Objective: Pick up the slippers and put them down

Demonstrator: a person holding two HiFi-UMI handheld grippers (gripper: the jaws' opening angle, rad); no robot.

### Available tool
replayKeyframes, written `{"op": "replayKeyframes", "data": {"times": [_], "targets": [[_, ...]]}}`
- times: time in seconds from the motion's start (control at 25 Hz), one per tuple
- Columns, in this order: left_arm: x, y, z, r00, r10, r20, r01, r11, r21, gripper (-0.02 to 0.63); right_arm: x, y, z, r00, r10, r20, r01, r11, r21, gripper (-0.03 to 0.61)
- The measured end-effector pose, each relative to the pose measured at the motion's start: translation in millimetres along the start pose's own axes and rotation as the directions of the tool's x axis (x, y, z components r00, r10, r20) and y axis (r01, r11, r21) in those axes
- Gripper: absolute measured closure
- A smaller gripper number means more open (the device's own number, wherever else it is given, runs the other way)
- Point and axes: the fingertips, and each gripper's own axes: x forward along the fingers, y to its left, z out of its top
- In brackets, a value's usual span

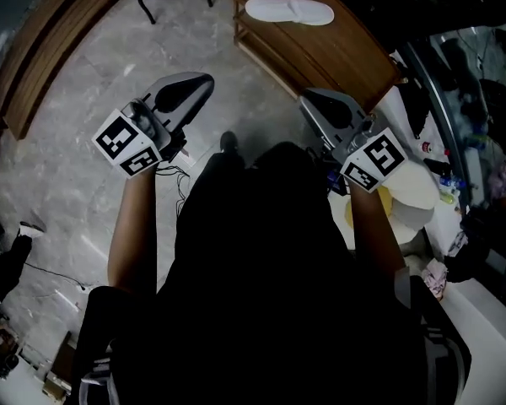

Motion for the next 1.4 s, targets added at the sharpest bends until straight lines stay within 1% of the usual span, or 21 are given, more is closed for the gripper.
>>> {"op": "replayKeyframes", "data": {"times": [0.12,0.32,0.52,0.72,0.84,0.96,1.04,1.12,1.28,1.4], "targets": [[12.7,24.2,3.7,1.0,-0.005,0.006,0.005,1.0,-0.013,0.601,7.8,-28.3,1.7,0.999,-0.028,-0.017,0.028,1.0,-0.008,0.552],[39.5,42.9,-6.2,0.999,-0.037,-0.017,0.036,0.998,-0.056,0.601,15.5,-68.1,2.3,0.998,-0.063,-0.013,0.063,0.998,0.014,0.552],[88.0,64.3,-3.9,0.998,-0.044,-0.049,0.041,0.997,-0.06,0.601,25.7,-120.0,6.8,0.999,-0.053,0.014,0.053,0.998,0.024,0.552],[140.4,91.7,12.3,0.997,-0.028,-0.068,0.024,0.998,-0.061,0.601,31.3,-186.6,30.8,0.998,-0.042,0.054,0.042,0.999,0.013,0.552],[169.7,108.3,18.5,0.996,-0.011,-0.087,0.005,0.998,-0.063,0.601,28.2,-232.3,45.9,0.996,-0.046,0.077,0.044,0.999,0.029,0.552],[196.1,122.2,26.9,0.996,0.005,-0.094,-0.011,0.998,-0.066,0.601,23.8,-272.7,49.8,0.997,-0.051,0.065,0.047,0.997,0.053,0.552],[212.2,132.9,30.3,0.995,0.013,-0.099,-0.021,0.996,-0.082,0.601,23.0,-298.6,49.6,0.997,-0.057,0.05,0.054,0.997,0.062,0.552],[227.4,140.0,30.2,0.993,0.012,-0.116,-0.024,0.995,-0.1,0.601,21.6,-323.9,45.5,0.997,-0.077,0.024,0.074,0.994,0.085,0.552],[252.4,150.4,23.0,0.987,0.017,-0.158,-0.036,0.992,-0.118,0.601,17.2,-367.2,24.9,0.993,-0.112,-0.027,0.115,0.971,0.209,0.552],[263.6,158.7,14.1,0.985,0.023,-0.173,-0.048,0.989,-0.14,0.601,17.5,-387.0,8.6,0.992,-0.112,-0.049,0.121,0.955,0.271,0.552]]}}
